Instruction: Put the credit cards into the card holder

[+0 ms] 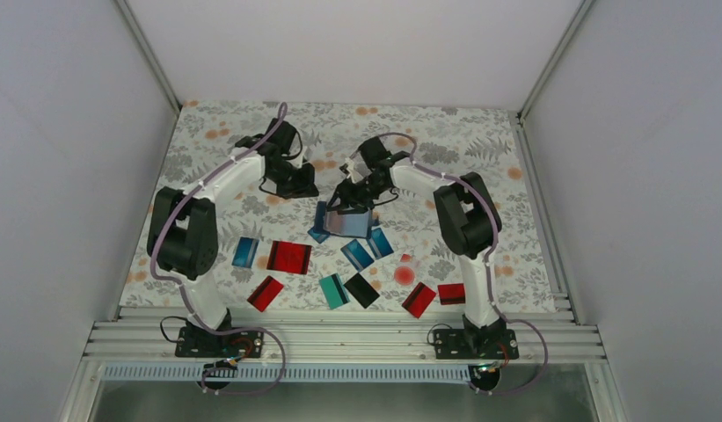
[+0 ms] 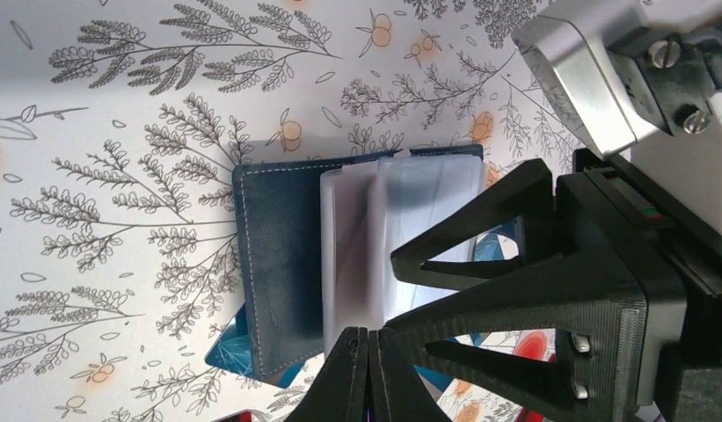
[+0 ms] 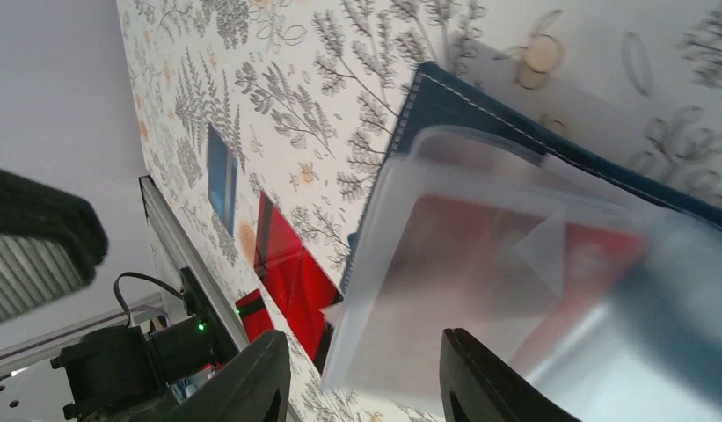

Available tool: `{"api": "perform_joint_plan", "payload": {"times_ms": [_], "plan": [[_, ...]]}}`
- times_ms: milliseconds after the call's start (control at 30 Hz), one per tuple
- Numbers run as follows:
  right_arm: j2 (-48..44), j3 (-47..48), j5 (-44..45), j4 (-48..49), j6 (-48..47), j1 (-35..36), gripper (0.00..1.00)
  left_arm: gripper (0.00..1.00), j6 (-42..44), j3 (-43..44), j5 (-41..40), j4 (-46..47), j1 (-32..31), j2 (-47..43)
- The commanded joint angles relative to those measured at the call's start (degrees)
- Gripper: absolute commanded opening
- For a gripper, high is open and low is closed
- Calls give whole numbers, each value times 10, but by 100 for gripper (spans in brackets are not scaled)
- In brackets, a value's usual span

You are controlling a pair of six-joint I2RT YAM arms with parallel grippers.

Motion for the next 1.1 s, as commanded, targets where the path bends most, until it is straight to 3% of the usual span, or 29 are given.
{"api": "perform_joint_plan", "payload": {"times_ms": [0, 367, 800, 1067], "plan": [[28, 37, -14, -14, -1, 20, 45, 2, -15, -17, -12, 10, 1, -25], [76, 80, -22, -7, 6, 30, 46, 2, 10, -91, -43, 13, 13, -99], [5, 89, 18, -69, -38, 29, 48, 11, 32, -191, -67, 20, 13, -189], [-118, -44, 93, -83, -72, 29, 50, 12, 20, -264, -36, 32, -15, -250]]}}
